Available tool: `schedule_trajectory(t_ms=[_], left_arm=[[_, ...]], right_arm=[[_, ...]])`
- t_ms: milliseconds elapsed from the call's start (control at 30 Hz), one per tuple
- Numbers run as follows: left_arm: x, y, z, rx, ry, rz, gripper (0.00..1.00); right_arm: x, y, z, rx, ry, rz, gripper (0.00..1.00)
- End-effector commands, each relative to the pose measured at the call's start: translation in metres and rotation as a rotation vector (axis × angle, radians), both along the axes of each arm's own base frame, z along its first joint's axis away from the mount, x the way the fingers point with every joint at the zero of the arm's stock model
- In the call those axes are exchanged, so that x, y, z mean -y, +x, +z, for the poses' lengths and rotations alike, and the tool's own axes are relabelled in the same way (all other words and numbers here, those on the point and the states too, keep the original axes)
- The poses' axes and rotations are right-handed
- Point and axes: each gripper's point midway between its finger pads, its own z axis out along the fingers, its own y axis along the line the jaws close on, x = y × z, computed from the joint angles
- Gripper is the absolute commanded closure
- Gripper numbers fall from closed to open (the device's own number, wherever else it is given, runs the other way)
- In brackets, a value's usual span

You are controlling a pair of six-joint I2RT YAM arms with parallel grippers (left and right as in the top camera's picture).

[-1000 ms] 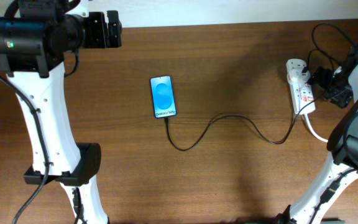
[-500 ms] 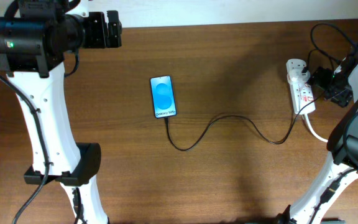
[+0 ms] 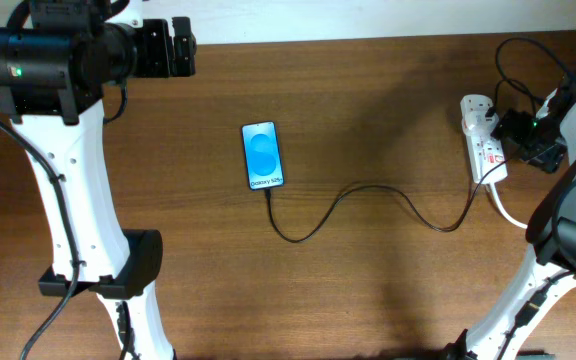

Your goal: Plug charger to phone and switch on socket

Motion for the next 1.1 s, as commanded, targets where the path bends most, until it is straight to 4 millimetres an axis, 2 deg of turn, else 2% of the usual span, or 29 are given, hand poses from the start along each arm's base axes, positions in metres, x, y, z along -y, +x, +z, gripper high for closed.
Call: schedule_trajectory(t_ms=[0, 67, 200, 267, 333, 400, 467, 533, 567, 633, 700, 767, 900, 967, 1067], left_arm=[[0.001, 0.000, 0.000, 0.003, 0.013, -0.008, 0.01], [0.001, 0.000, 0.000, 0.003, 0.014, -0.007, 0.01], [0.001, 0.000, 0.000, 0.003, 0.014, -0.007, 0.01], [0.001, 0.000, 0.000, 0.003, 0.014, -0.007, 0.01], [0.001, 0.000, 0.000, 0.003, 0.014, -0.007, 0.01], [0.001, 0.000, 0.000, 0.003, 0.014, -0.007, 0.01], [0.001, 0.000, 0.000, 0.003, 0.014, -0.007, 0.01], [0.001, 0.000, 0.000, 0.003, 0.013, -0.008, 0.01], [0.001, 0.000, 0.000, 0.003, 0.013, -0.008, 0.01], [0.001, 0.000, 0.000, 0.003, 0.014, -0.007, 0.01], [0.001, 0.000, 0.000, 0.003, 0.013, -0.008, 0.01], [0.001, 0.000, 0.000, 0.003, 0.013, -0.008, 0.01], [0.001, 0.000, 0.000, 0.003, 0.013, -0.008, 0.01], [0.001, 0.000, 0.000, 0.003, 0.013, -0.008, 0.01], [0.001, 0.000, 0.000, 0.003, 0.014, -0.007, 0.01]], right_arm=[[0.000, -0.009, -0.007, -0.030, 0.081, -0.041, 0.02], [0.027, -0.013, 0.023, 0.020, 0.084, -0.124, 0.02], [0.060, -0.028, 0.088, 0.119, 0.074, -0.197, 0.02], [0.067, -0.035, 0.117, 0.156, 0.050, -0.214, 0.01], [0.058, -0.035, 0.152, 0.224, 0.061, -0.185, 0.02], [0.043, -0.037, 0.194, 0.318, 0.054, -0.113, 0.02], [0.022, -0.048, 0.250, 0.429, 0.014, -0.037, 0.02], [-0.010, -0.065, 0.310, 0.553, -0.035, 0.034, 0.02], [-0.030, -0.074, 0.336, 0.603, -0.067, 0.087, 0.01], [-0.085, -0.098, 0.384, 0.701, -0.138, 0.229, 0.02], [-0.138, -0.126, 0.415, 0.771, -0.162, 0.348, 0.02], [-0.178, -0.161, 0.425, 0.789, -0.140, 0.418, 0.02], [-0.198, -0.204, 0.412, 0.710, -0.084, 0.419, 0.02], [-0.201, -0.213, 0.405, 0.674, -0.061, 0.414, 0.02], [-0.199, -0.208, 0.402, 0.660, -0.052, 0.412, 0.02]])
